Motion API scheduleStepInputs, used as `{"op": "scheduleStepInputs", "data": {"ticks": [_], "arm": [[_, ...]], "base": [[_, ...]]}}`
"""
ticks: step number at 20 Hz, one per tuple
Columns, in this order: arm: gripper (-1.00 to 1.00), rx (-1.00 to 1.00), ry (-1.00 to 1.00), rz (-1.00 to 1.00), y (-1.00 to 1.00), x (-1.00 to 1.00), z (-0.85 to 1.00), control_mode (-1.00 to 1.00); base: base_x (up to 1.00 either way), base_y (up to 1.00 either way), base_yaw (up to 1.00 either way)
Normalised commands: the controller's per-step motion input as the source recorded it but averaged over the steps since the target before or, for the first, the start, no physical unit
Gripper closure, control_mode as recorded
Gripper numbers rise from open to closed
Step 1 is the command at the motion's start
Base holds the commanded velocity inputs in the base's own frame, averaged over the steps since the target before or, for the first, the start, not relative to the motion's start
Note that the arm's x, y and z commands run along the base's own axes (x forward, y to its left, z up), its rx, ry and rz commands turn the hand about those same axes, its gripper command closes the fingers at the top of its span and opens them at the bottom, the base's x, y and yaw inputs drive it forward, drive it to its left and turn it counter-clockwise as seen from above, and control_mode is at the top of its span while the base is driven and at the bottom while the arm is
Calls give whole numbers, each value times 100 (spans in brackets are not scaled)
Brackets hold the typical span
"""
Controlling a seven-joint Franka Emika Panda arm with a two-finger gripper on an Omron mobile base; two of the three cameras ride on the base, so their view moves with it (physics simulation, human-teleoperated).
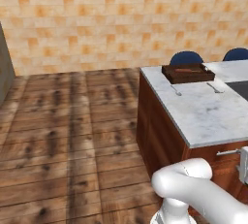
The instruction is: Take the tongs from the drawer on the right and place them on the dining counter next to the tray containing the hot dog.
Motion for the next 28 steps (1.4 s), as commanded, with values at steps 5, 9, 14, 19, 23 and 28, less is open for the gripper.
{"op": "scheduleStepInputs", "data": {"ticks": [5,9,14,19,23,28], "arm": [[-100,0,-2,0,-8,16,-15,-100],[-100,0,-1,0,-10,14,-15,-100],[-100,0,0,0,-10,16,-17,-100],[-100,0,0,0,-19,13,-18,-100],[-100,1,0,0,-19,12,-16,-100],[-100,0,0,0,-15,17,-18,-100]], "base": [[0,0,0],[0,0,0],[0,0,0],[0,0,0],[0,0,0],[0,0,0]]}}
